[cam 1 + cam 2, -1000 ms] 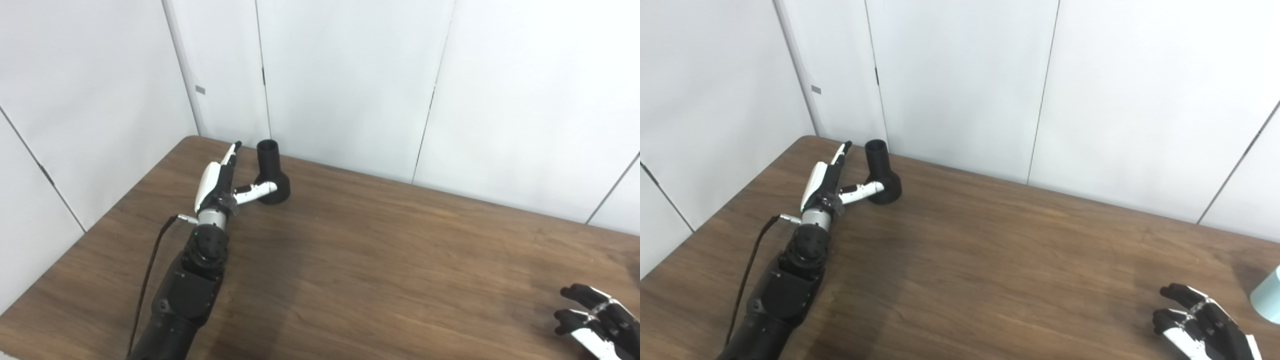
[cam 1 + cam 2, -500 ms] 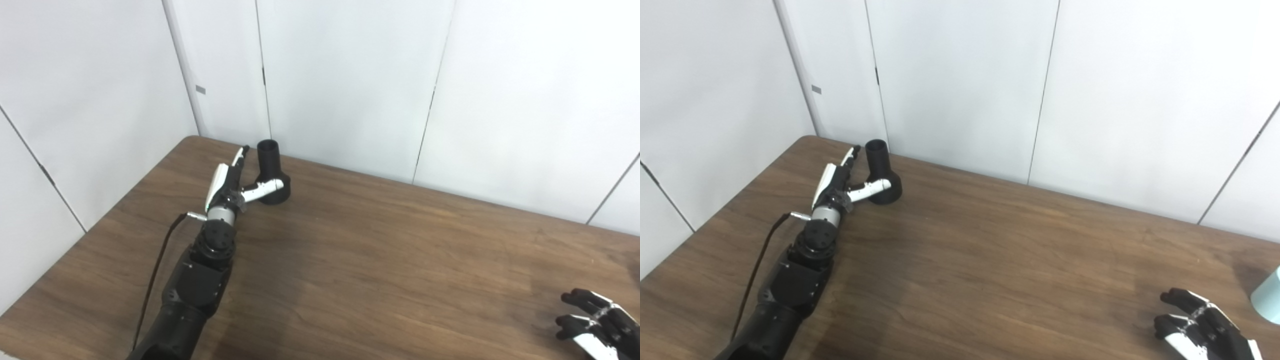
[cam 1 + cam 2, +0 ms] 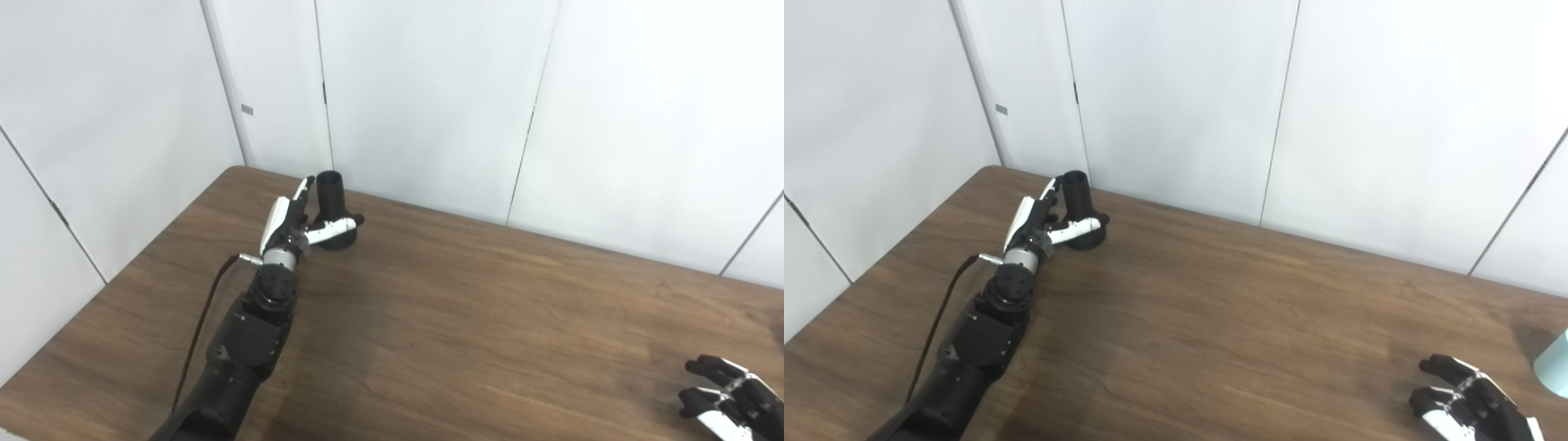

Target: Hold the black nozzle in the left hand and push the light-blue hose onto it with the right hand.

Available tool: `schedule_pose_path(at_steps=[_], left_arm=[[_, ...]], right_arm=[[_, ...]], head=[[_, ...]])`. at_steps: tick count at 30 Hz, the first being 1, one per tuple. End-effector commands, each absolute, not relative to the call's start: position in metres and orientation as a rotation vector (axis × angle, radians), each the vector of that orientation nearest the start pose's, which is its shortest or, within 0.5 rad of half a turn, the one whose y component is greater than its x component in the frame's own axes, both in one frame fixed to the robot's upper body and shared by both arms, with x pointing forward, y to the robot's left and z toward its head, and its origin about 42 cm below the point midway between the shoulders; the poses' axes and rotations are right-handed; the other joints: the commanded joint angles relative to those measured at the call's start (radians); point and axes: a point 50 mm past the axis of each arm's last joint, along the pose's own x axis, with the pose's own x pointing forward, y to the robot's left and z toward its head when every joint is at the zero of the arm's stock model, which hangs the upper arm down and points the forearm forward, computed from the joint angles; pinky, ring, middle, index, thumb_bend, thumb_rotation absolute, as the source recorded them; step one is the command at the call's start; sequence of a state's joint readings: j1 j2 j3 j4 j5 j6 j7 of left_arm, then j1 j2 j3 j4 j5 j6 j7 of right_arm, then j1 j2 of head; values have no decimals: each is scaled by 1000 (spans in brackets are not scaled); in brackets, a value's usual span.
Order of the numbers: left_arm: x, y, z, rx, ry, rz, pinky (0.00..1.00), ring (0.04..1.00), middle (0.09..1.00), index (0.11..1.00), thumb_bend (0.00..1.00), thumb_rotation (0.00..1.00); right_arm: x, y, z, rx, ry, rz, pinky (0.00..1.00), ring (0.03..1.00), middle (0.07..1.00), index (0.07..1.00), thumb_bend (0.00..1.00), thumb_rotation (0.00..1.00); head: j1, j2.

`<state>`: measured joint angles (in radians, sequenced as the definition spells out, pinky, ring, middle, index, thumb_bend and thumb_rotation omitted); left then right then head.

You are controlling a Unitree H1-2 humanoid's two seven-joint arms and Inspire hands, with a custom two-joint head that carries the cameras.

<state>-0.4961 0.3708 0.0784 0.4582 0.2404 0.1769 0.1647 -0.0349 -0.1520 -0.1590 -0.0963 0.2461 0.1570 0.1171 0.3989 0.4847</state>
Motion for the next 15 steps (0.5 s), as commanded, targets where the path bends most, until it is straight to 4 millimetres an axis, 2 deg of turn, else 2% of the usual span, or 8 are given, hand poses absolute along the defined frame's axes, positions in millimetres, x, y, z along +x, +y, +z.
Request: schedule_pose_path(at_steps=[1, 4, 6, 8, 10, 11, 13, 15], left_arm=[[449, 361, 193, 619, 17, 331, 825, 934, 976, 977, 994, 412], [450, 361, 190, 656, 5, 335, 797, 901, 943, 949, 959, 393], [450, 361, 187, 645, -16, 358, 692, 820, 884, 874, 896, 296], [451, 360, 185, 635, -50, 402, 574, 675, 713, 744, 827, 119], [452, 359, 182, 673, -60, 438, 430, 509, 501, 570, 584, 24], [452, 358, 180, 696, -60, 447, 366, 440, 461, 542, 552, 12], [452, 357, 176, 725, -60, 451, 313, 384, 433, 515, 526, 2], [452, 357, 171, 740, -56, 446, 315, 385, 426, 510, 521, 0]], right_arm=[[293, -291, 143, 95, -53, 3, 366, 486, 655, 612, 899, 185], [291, -290, 145, 90, -57, 2, 368, 478, 654, 613, 882, 183], [290, -289, 146, 89, -54, -1, 369, 477, 649, 611, 872, 184], [289, -289, 147, 96, -51, -3, 369, 474, 652, 614, 845, 163], [288, -289, 148, 95, -53, 0, 370, 475, 653, 615, 828, 150], [288, -289, 149, 94, -55, 2, 371, 478, 655, 618, 814, 147], [288, -289, 149, 91, -54, 0, 372, 475, 658, 622, 801, 143], [288, -289, 150, 97, -48, -3, 375, 491, 654, 620, 802, 141]], head=[[0, 1], [-2, 4], [-4, 6], [-5, 10], [-5, 10], [-6, 13], [-6, 14], [-6, 15]])
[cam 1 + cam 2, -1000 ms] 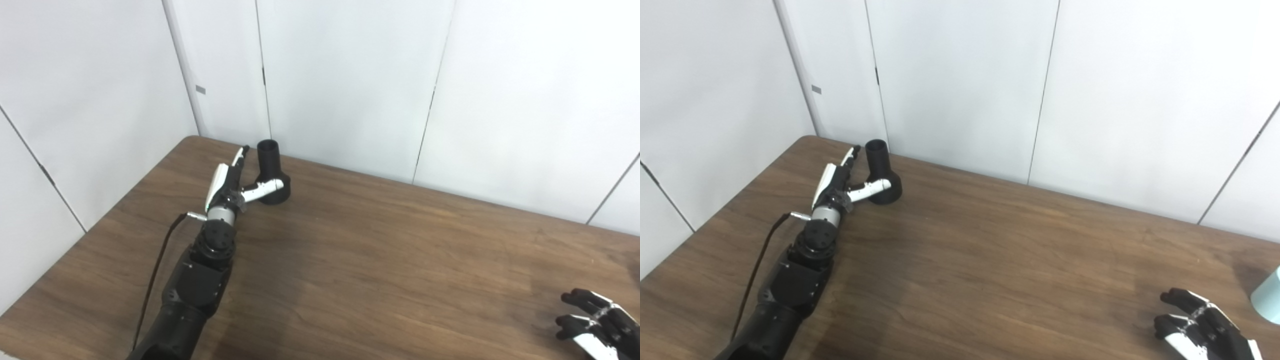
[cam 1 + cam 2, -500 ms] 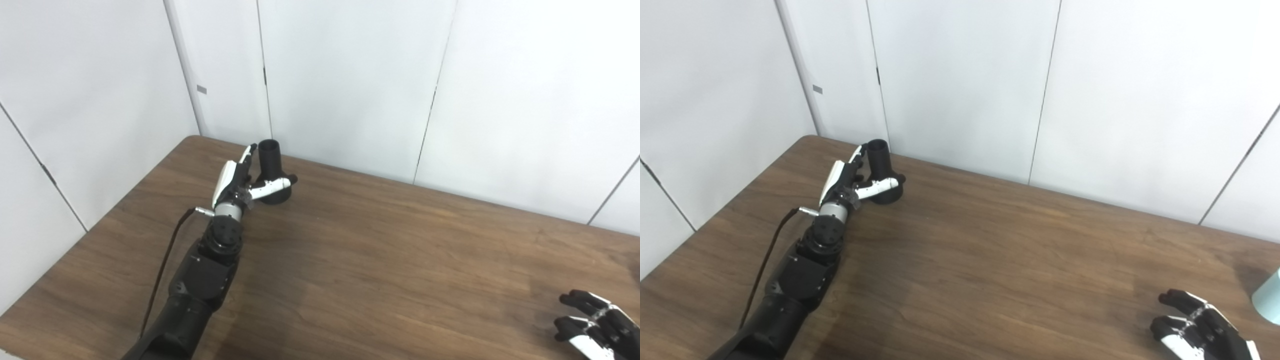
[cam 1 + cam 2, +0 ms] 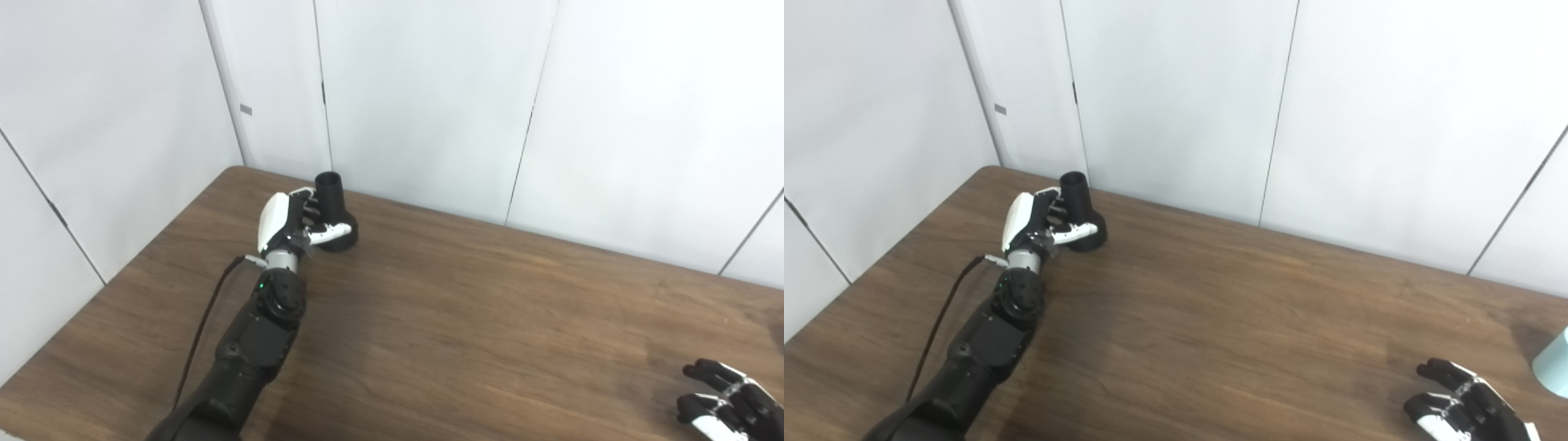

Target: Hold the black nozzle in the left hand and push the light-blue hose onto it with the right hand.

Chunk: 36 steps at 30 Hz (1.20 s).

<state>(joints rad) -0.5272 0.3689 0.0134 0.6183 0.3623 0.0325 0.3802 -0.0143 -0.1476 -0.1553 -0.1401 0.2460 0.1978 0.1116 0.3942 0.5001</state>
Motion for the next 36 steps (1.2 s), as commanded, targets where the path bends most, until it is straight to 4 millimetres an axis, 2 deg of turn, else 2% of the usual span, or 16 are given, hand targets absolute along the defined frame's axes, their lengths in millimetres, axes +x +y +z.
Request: schedule_pose_path(at_steps=[1, 5, 13, 15, 20, 23, 26, 29, 31, 34, 36], left_arm=[[451, 356, 168, 746, -44, 439, 316, 387, 426, 509, 520, 0], [447, 357, 161, 770, -27, 426, 360, 419, 446, 506, 522, 0], [440, 359, 149, 811, -30, 386, 362, 408, 461, 507, 507, 0], [438, 358, 145, 818, -28, 366, 389, 425, 468, 500, 506, 0], [429, 346, 131, 852, -58, 249, 420, 449, 498, 476, 505, 0], [421, 326, 121, 868, -95, 132, 403, 431, 495, 485, 505, 0], [409, 294, 107, 889, -203, -33, 370, 399, 470, 511, 503, 0], [395, 253, 94, 875, -296, -168, 346, 388, 466, 521, 501, 0], [390, 238, 91, 867, -323, -223, 345, 387, 464, 512, 502, 0], [379, 201, 84, 832, -393, -343, 333, 386, 469, 511, 502, 0], [372, 182, 79, 809, -419, -398, 329, 385, 469, 510, 502, 0]], right_arm=[[288, -289, 151, 96, -48, -3, 376, 493, 654, 620, 802, 140], [287, -288, 152, 101, -51, 2, 380, 484, 665, 632, 757, 109], [288, -286, 154, 94, -48, 3, 390, 497, 679, 647, 691, 62], [288, -285, 156, 92, -51, 6, 394, 504, 687, 654, 679, 53], [289, -281, 158, 60, -50, 7, 425, 539, 720, 679, 686, 95], [290, -276, 160, 56, -58, 13, 463, 576, 750, 703, 656, 88], [288, -268, 165, 63, -74, 15, 495, 616, 797, 775, 556, 9], [291, -266, 164, 66, -86, 8, 495, 610, 791, 788, 563, 0], [293, -265, 163, 74, -94, 10, 489, 599, 780, 783, 566, 0], [300, -267, 156, 86, -118, 31, 467, 576, 761, 765, 600, 0], [303, -268, 153, 72, -139, 45, 451, 561, 748, 753, 625, 34]], head=[[-1, 2], [-1, 2], [-2, 12], [-7, 15], [-57, 32], [-98, 43], [-153, 58], [-203, 73], [-223, 81], [-287, 100], [-317, 108]])
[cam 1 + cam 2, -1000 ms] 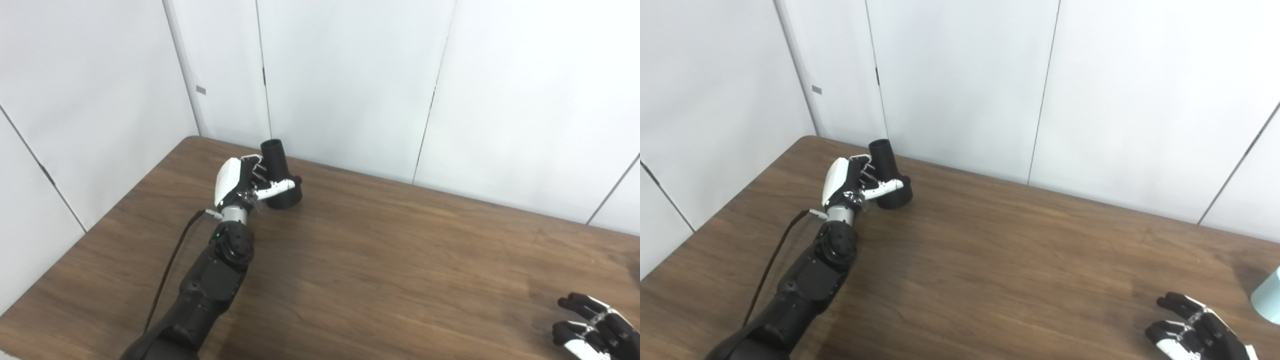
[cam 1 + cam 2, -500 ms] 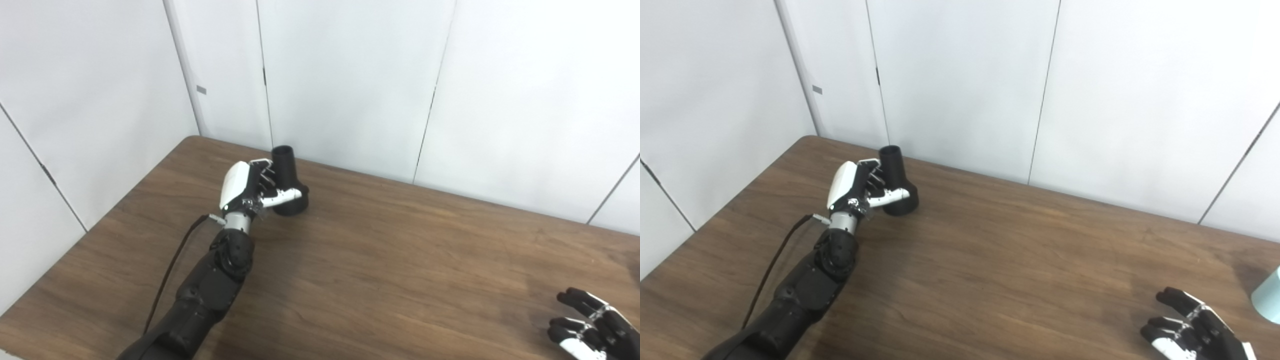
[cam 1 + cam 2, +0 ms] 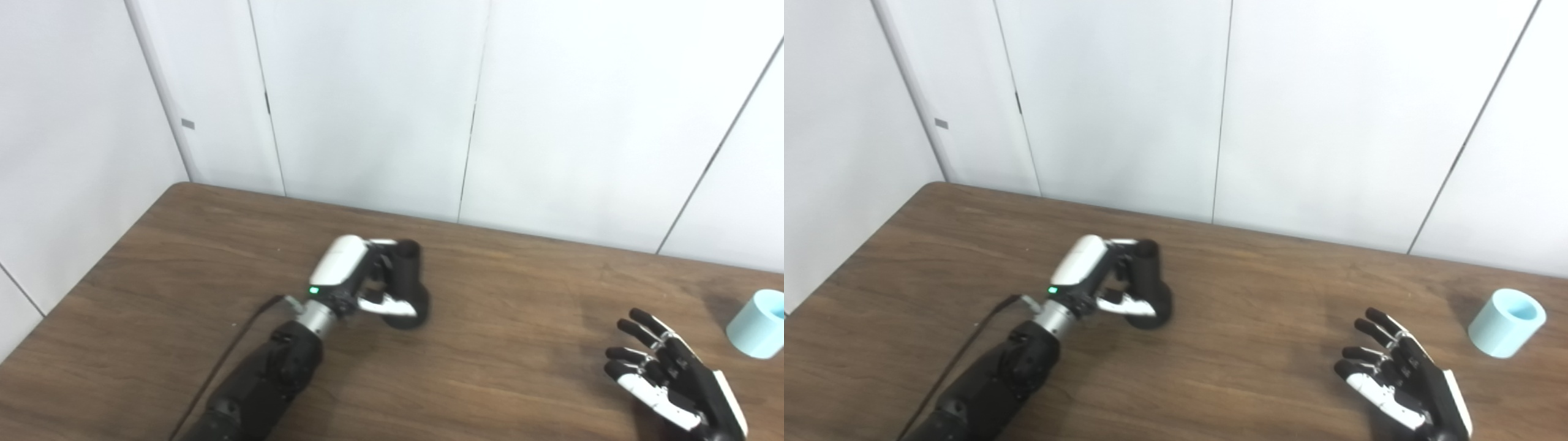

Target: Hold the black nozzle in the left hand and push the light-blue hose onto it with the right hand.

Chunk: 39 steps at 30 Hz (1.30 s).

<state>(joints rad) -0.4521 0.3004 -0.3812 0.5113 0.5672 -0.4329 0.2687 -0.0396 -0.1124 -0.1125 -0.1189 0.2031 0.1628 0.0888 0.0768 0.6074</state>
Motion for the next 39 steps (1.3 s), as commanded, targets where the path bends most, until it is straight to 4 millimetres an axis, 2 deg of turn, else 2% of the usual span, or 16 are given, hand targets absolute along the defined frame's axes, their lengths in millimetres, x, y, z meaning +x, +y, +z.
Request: schedule_pose_path(at_steps=[1, 6, 9, 11, 16, 20, 24, 26, 27, 29, 31, 34, 36, 37, 39], left_arm=[[369, 174, 76, 799, -423, -420, 327, 383, 468, 521, 501, 0], [355, 140, 60, 779, -427, -528, 307, 378, 467, 532, 499, 0], [349, 128, 52, 771, -416, -571, 321, 388, 469, 509, 503, 0], [347, 124, 48, 777, -410, -600, 299, 374, 460, 524, 500, 0], [346, 126, 38, 834, -372, -704, 288, 367, 455, 535, 497, 0], [348, 131, 31, 919, -355, -778, 277, 362, 449, 534, 496, 0], [350, 139, 24, 985, -294, -849, 321, 375, 464, 531, 498, 0], [349, 141, 23, 999, -278, -865, 348, 378, 472, 513, 501, 0], [348, 142, 23, 1006, -272, -871, 352, 378, 469, 511, 501, 0], [347, 143, 23, 1007, -270, -872, 359, 382, 478, 503, 502, 0], [346, 144, 23, 996, -265, -866, 376, 390, 486, 499, 502, 0], [345, 143, 20, 986, -252, -858, 380, 392, 477, 503, 502, 0], [344, 144, 20, 988, -252, -858, 376, 390, 474, 508, 502, 0], [344, 144, 20, 989, -256, -860, 364, 380, 467, 510, 501, 0], [343, 147, 20, 988, -266, -860, 366, 379, 472, 508, 501, 0]], right_arm=[[304, -268, 152, 65, -148, 50, 446, 560, 743, 748, 623, 41], [307, -265, 150, 75, -156, 53, 442, 566, 742, 731, 645, 58], [309, -264, 153, 77, -168, 48, 442, 559, 722, 720, 692, 115], [310, -264, 155, 87, -171, 45, 446, 559, 709, 709, 725, 129], [311, -273, 165, 61, -202, 48, 450, 571, 714, 714, 729, 142], [313, -286, 176, 66, -213, 34, 453, 564, 711, 710, 682, 49], [322, -311, 188, -28, -264, 47, 460, 560, 708, 720, 784, 168], [328, -323, 197, -63, -289, 53, 485, 563, 710, 718, 788, 192], [330, -326, 209, -83, -308, 46, 492, 564, 712, 719, 788, 198], [332, -325, 235, -129, -334, 14, 468, 561, 693, 708, 783, 135], [331, -325, 268, -207, -378, -32, 451, 573, 694, 715, 777, 120], [330, -334, 300, -303, -420, -98, 487, 603, 730, 774, 745, 115], [329, -345, 316, -337, -439, -151, 499, 615, 753, 800, 762, 127], [329, -348, 319, -340, -443, -165, 513, 638, 772, 820, 761, 102], [331, -365, 323, -378, -456, -216, 528, 662, 790, 825, 747, 86]], head=[[-17, 5], [-76, 15], [-107, 23], [-137, 27], [-177, 32], [-215, 36], [-257, 29], [-270, 27], [-285, 23], [-285, 23], [-331, 4], [-396, -30], [-439, -47], [-447, -49], [-507, -74]])
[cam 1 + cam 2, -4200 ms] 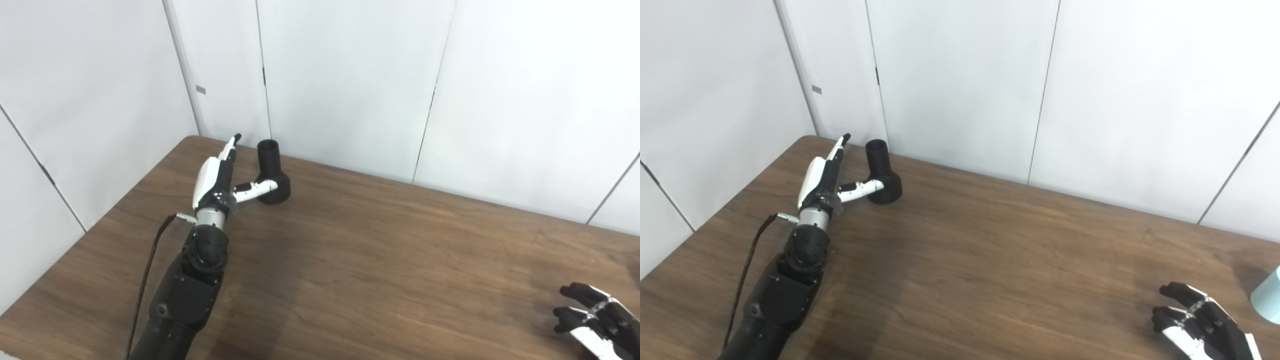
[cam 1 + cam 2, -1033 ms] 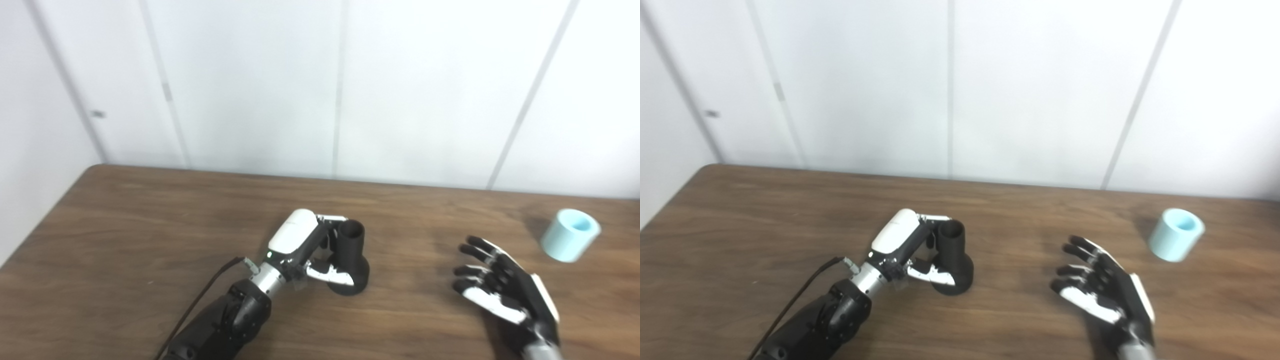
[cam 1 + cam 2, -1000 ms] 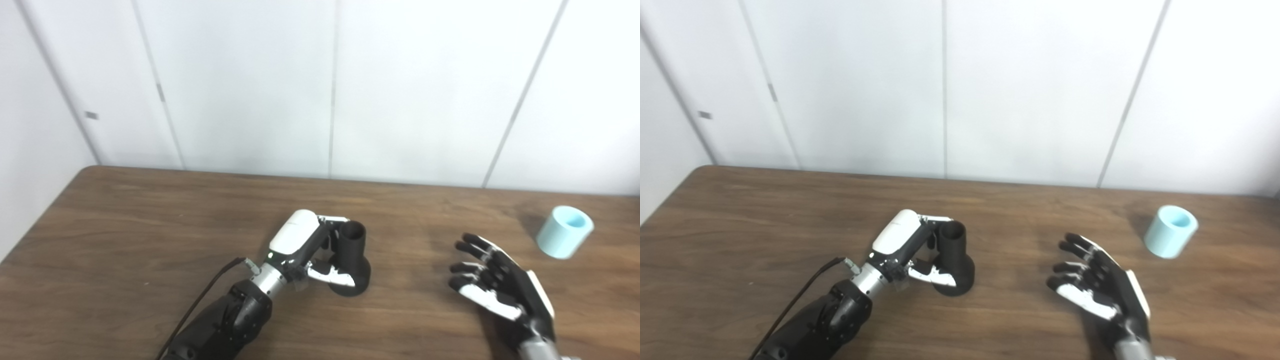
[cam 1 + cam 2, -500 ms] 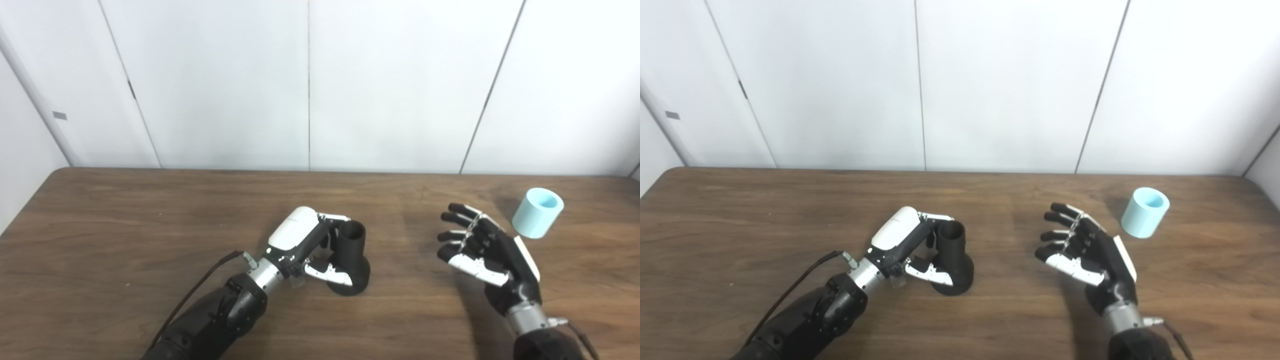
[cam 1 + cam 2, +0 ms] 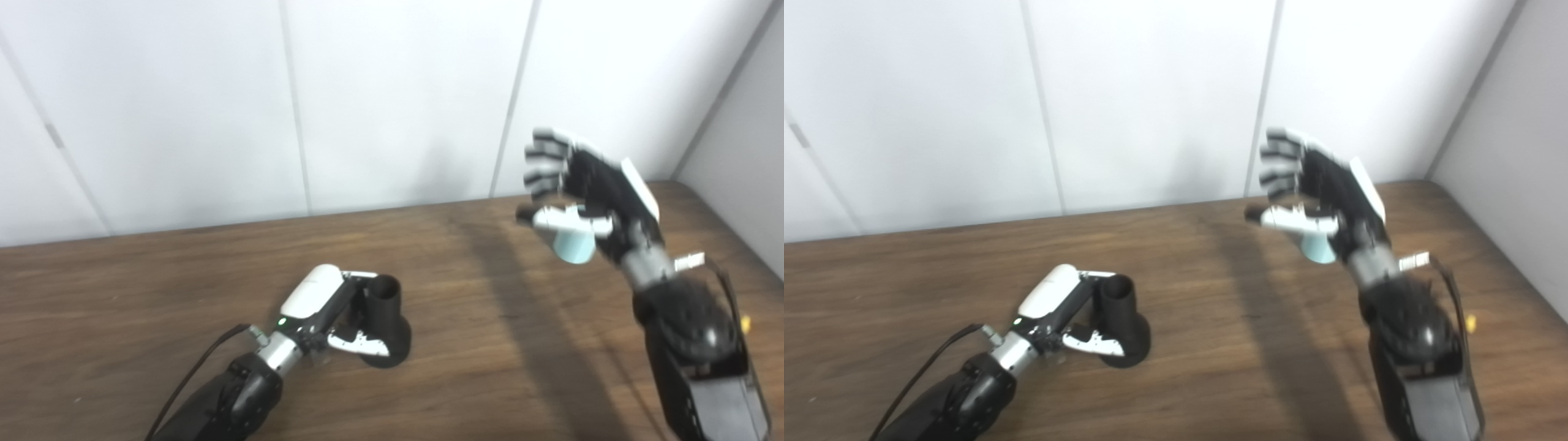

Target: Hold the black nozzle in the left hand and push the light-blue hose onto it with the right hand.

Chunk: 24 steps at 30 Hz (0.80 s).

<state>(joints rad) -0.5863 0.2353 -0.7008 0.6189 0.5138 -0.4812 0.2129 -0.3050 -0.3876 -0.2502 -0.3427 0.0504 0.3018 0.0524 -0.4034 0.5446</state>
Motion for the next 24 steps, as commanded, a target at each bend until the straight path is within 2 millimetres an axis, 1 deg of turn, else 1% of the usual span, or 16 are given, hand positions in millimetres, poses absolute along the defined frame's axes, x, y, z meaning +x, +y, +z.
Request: schedule_pose_path(at_steps=[1, 2, 3, 4, 6, 7, 8, 11, 14, 16, 18, 20, 22, 23, 24], left_arm=[[343, 148, 19, 989, -267, -859, 369, 378, 472, 508, 501, 0], [344, 149, 19, 988, -265, -859, 369, 377, 472, 508, 501, 0], [344, 151, 19, 985, -262, -857, 372, 378, 472, 508, 501, 0], [344, 152, 19, 983, -260, -855, 371, 377, 470, 510, 501, 0], [344, 155, 20, 983, -257, -849, 371, 375, 469, 512, 500, 0], [345, 157, 20, 984, -257, -848, 363, 370, 464, 514, 500, 0], [345, 158, 20, 987, -257, -849, 362, 368, 462, 515, 499, 0], [346, 161, 21, 994, -258, -848, 352, 360, 452, 527, 497, 0], [346, 164, 22, 1003, -267, -849, 334, 355, 443, 539, 494, 0], [347, 165, 23, 1003, -267, -850, 335, 352, 447, 541, 494, 0], [347, 165, 24, 1000, -269, -848, 332, 350, 450, 541, 494, 0], [348, 164, 25, 997, -271, -847, 338, 348, 446, 518, 496, 0], [348, 164, 25, 997, -276, -848, 334, 353, 443, 513, 497, 0], [348, 164, 26, 998, -279, -849, 331, 353, 440, 511, 497, 0], [348, 164, 26, 999, -280, -850, 329, 353, 438, 511, 497, 0]], right_arm=[[332, -370, 324, -396, -459, -235, 571, 691, 797, 823, 763, 115], [334, -376, 324, -419, -454, -259, 586, 701, 800, 822, 768, 126], [335, -383, 324, -488, -447, -296, 607, 710, 800, 820, 789, 152], [336, -392, 325, -553, -439, -331, 661, 736, 801, 820, 831, 219], [338, -406, 325, -660, -413, -370, 746, 794, 823, 827, 853, 218], [339, -413, 325, -694, -393, -380, 809, 840, 850, 843, 852, 219], [341, -420, 324, -719, -374, -385, 836, 868, 869, 855, 856, 218], [347, -441, 319, -751, -318, -373, 862, 920, 916, 898, 887, 247], [351, -452, 314, -742, -254, -342, 887, 948, 957, 937, 922, 284], [355, -458, 310, -722, -210, -328, 928, 970, 977, 951, 928, 302], [360, -466, 300, -704, -159, -321, 928, 976, 980, 952, 947, 307], [363, -469, 292, -687, -129, -316, 928, 979, 986, 960, 949, 318], [365, -470, 283, -658, -102, -315, 937, 978, 979, 960, 942, 303], [367, -471, 279, -646, -92, -312, 917, 966, 972, 957, 944, 304], [368, -472, 274, -632, -83, -304, 920, 967, 975, 961, 941, 302]], head=[[-43, -19], [-58, -27], [-76, -38], [-80, -41], [-114, -59], [-119, -62], [-129, -67], [-151, -82], [-158, -83], [-159, -81], [-157, -83], [-155, -83], [-154, -82], [-152, -81], [-151, -80]])
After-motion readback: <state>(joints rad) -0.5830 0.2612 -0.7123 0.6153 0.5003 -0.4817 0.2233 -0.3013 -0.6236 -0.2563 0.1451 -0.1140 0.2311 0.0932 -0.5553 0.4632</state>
